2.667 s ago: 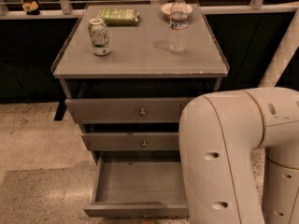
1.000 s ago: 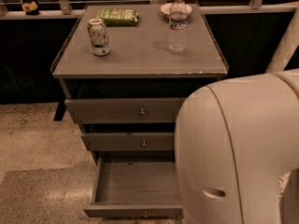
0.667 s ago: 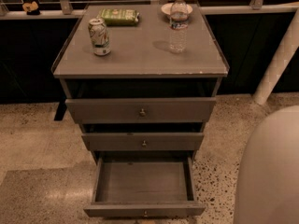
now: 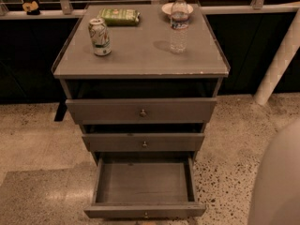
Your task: Close bottom drawer
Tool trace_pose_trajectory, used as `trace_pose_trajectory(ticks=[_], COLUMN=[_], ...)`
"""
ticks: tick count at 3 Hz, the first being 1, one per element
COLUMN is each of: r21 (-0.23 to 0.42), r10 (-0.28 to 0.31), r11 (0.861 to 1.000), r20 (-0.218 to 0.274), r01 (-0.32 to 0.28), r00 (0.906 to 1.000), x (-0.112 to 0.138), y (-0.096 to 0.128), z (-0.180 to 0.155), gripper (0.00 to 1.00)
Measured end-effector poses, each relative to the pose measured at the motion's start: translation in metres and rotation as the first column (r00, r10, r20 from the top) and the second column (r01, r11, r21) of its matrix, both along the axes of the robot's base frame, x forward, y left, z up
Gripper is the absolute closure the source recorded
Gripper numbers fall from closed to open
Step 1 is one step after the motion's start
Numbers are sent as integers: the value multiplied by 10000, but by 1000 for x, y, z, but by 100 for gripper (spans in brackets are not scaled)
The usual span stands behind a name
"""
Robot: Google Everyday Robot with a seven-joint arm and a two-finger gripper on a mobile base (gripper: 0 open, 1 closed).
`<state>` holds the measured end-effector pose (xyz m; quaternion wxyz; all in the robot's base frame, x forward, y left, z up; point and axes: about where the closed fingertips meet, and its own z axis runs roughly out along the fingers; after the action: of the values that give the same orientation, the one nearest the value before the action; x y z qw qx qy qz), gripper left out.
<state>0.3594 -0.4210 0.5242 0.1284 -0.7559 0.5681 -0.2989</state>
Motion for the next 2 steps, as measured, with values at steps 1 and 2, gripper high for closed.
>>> trace_pose_trajectory(ticks=[1,2], r21=[-912,-2055], r10=[1439,4145], r11=[9858,8887], r20=[287,-224], r01=[-1408,-4100], r00=[9892,9098], x=[34,65], y=[-9,41], z=[45,77], gripper=[0,0])
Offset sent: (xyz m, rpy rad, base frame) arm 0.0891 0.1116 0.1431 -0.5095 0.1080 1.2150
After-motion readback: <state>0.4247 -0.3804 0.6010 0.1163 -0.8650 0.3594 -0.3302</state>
